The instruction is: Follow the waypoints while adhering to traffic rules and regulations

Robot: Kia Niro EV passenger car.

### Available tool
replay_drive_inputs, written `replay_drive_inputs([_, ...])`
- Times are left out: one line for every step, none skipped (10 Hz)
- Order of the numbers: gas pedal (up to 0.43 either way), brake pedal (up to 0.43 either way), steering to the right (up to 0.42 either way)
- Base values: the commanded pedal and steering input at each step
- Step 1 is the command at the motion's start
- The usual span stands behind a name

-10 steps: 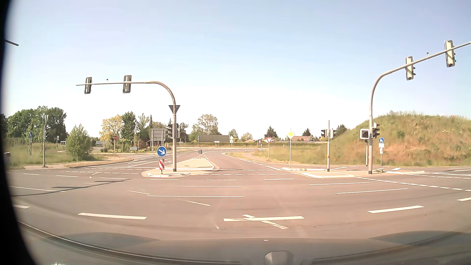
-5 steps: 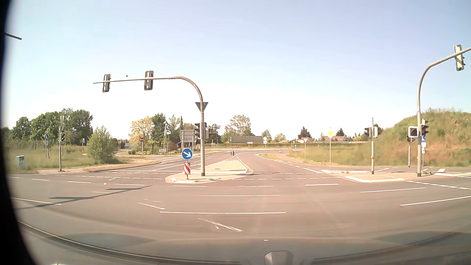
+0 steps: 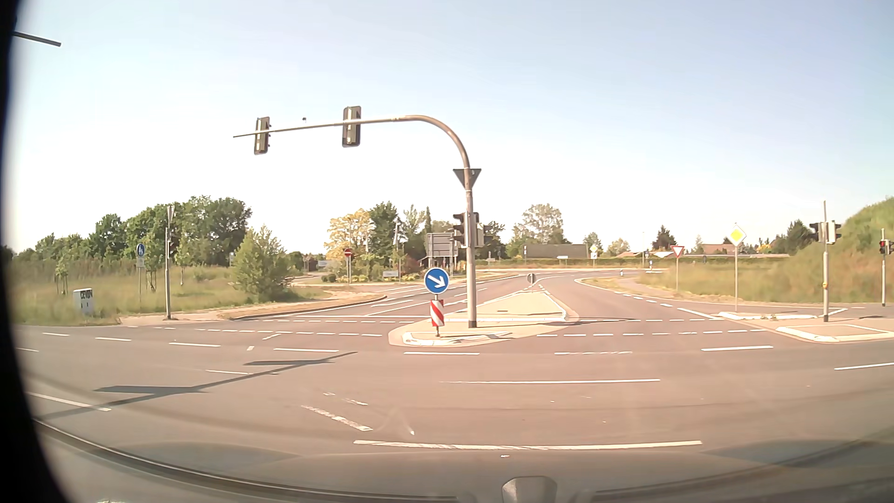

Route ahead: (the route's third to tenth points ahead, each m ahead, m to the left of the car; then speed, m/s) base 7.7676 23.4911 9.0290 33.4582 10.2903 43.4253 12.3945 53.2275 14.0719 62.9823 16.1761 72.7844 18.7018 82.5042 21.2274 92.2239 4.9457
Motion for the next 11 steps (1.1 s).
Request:
replay_drive_inputs([0.11,0.006,-0.316])
replay_drive_inputs([0.11,0.006,-0.327])
replay_drive_inputs([0.11,0.006,-0.336])
replay_drive_inputs([0.11,0.006,-0.34])
replay_drive_inputs([0.098,0.006,-0.347])
replay_drive_inputs([0.098,0.006,-0.355])
replay_drive_inputs([0.098,0.006,-0.363])
replay_drive_inputs([0.098,0.006,-0.363])
replay_drive_inputs([0.098,0.006,-0.363])
replay_drive_inputs([0.098,0.006,-0.362])
replay_drive_inputs([0.098,0.006,-0.361])
